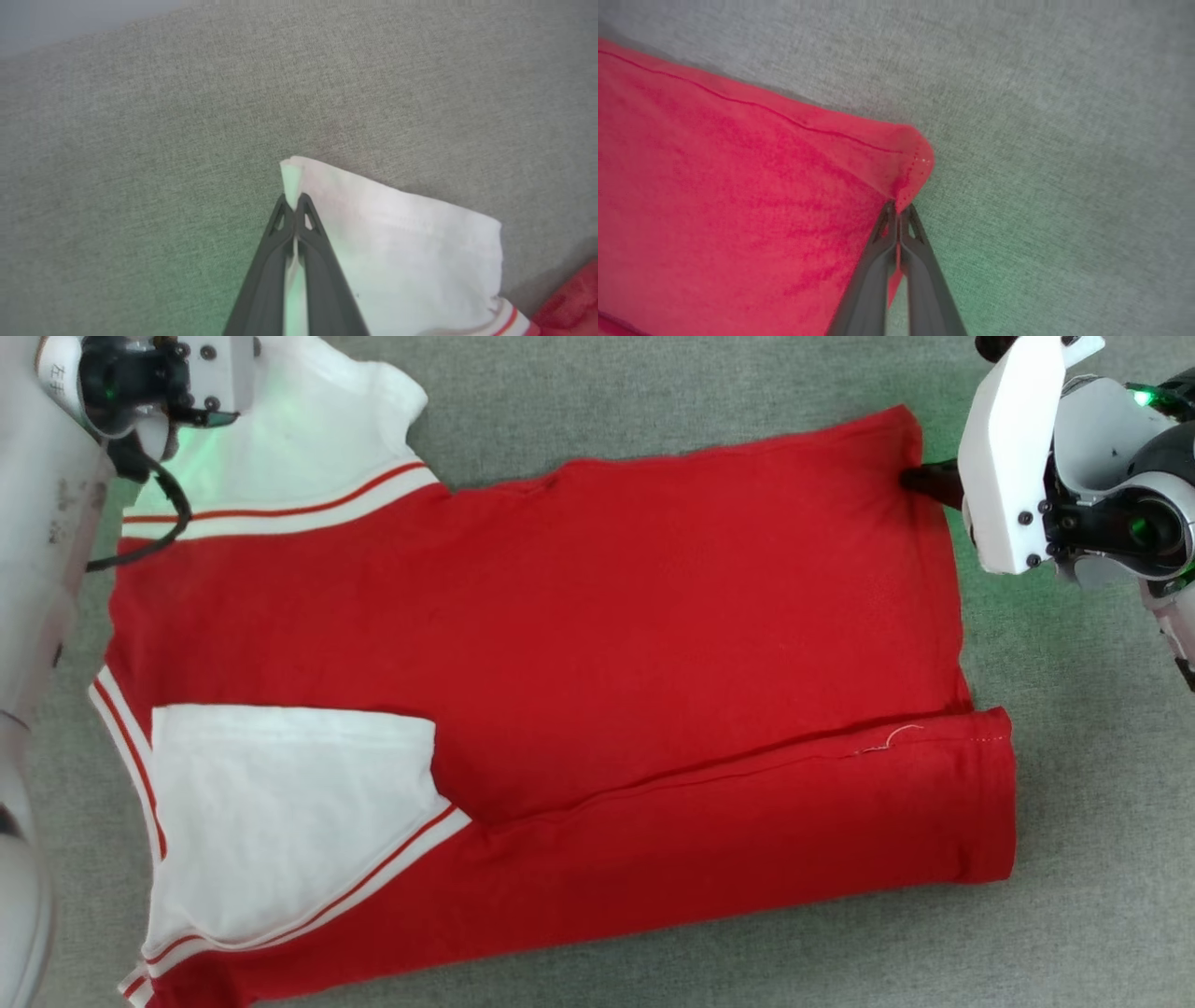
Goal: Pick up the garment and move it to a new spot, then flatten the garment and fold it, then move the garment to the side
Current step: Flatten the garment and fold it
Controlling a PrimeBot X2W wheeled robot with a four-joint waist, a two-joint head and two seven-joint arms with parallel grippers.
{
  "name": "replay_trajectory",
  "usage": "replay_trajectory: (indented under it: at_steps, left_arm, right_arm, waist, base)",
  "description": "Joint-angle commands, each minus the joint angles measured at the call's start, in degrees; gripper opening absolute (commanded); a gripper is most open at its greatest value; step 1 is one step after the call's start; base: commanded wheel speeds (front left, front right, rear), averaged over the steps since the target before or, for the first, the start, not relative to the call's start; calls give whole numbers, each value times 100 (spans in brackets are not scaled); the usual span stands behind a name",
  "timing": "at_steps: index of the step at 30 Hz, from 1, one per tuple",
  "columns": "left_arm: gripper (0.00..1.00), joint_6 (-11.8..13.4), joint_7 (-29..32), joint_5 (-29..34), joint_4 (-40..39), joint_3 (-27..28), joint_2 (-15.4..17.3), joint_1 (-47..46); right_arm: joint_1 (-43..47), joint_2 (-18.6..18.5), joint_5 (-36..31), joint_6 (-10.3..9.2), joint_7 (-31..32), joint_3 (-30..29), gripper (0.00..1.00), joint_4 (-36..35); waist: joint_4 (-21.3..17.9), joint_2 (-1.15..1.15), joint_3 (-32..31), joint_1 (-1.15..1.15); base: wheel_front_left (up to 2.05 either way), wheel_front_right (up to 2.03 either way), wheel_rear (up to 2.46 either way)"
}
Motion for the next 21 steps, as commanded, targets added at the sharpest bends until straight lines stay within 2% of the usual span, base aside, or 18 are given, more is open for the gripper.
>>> replay_trajectory:
  at_steps: [1,8,13,21]
  left_arm:
    - [0,-43,-37,-59,37,-2,-5,-57]
    - [0,-107,-190,-106,85,0,-49,-29]
    - [0,-158,-226,-164,-12,-43,-59,108]
    - [0,-186,-193,-226,-439,-207,132,457]
  right_arm:
    - [-48,-27,28,-9,-87,27,0,53]
    - [70,-273,202,-9,-578,215,0,-77]
    - [240,-595,360,-9,-857,425,0,-338]
    - [614,-1191,610,-9,-1179,726,0,-908]
  waist:
    - [26,0,-58,0]
    - [161,0,-319,0]
    - [321,0,-594,0]
    - [580,0,-1046,0]
  base:
    - [0,0,0]
    - [0,0,0]
    - [0,0,0]
    - [0,0,0]
